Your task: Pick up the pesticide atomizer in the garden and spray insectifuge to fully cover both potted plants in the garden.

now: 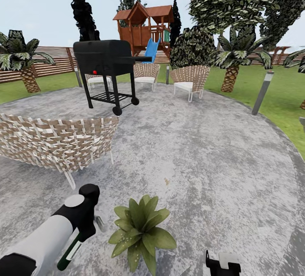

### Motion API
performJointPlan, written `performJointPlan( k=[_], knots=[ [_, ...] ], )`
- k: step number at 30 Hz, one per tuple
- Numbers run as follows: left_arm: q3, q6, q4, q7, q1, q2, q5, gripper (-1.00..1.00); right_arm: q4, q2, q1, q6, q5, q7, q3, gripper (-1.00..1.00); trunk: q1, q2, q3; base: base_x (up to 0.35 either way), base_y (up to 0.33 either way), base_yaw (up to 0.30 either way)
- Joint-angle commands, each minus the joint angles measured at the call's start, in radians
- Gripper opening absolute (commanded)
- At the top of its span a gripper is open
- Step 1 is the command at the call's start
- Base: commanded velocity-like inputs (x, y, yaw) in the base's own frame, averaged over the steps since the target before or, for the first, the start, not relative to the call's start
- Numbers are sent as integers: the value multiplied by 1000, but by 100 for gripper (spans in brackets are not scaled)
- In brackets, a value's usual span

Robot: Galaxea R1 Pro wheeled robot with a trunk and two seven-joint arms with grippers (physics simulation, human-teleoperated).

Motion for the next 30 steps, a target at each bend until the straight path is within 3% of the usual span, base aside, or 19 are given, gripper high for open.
performJointPlan(
  k=[1, 4, 6, 10, 17, 22, 30],
  knots=[
    [-5, 10, -2, -8, 0, -4, -6, -100, 0, 0, 0, -2, -8, -3, 9, 100, 0, 0, -1, 8, 2, 0],
    [-5, 10, -3, -4, 0, -29, -7, -100, 0, 0, 0, -2, -9, -3, 9, 100, 0, 0, -1, 3, 1, 0],
    [-5, 9, 4, 72, 0, -46, -5, -100, 0, 0, 0, -2, -8, -3, 9, 100, 0, 0, -1, 0, 0, 0],
    [-6, 9, 14, 107, 0, -44, 31, -100, 0, 0, 0, -2, -8, -3, 9, 100, 0, 0, -1, 0, 0, 0],
    [-4, 6, 16, 114, 4, -38, 80, -100, 0, 0, 0, -2, -8, -3, 9, 100, 0, 0, -1, 0, 0, 0],
    [-8, 7, -1, 105, -13, -67, 102, -100, 0, 0, 0, -2, -8, -3, 9, 100, 0, 0, -1, 90, 0, 0],
    [-6, -1, 14, 105, -4, -27, 102, -100, 0, 0, 0, -2, -8, -3, 9, 100, 0, 0, -1, 6, 0, 0]
  ],
)
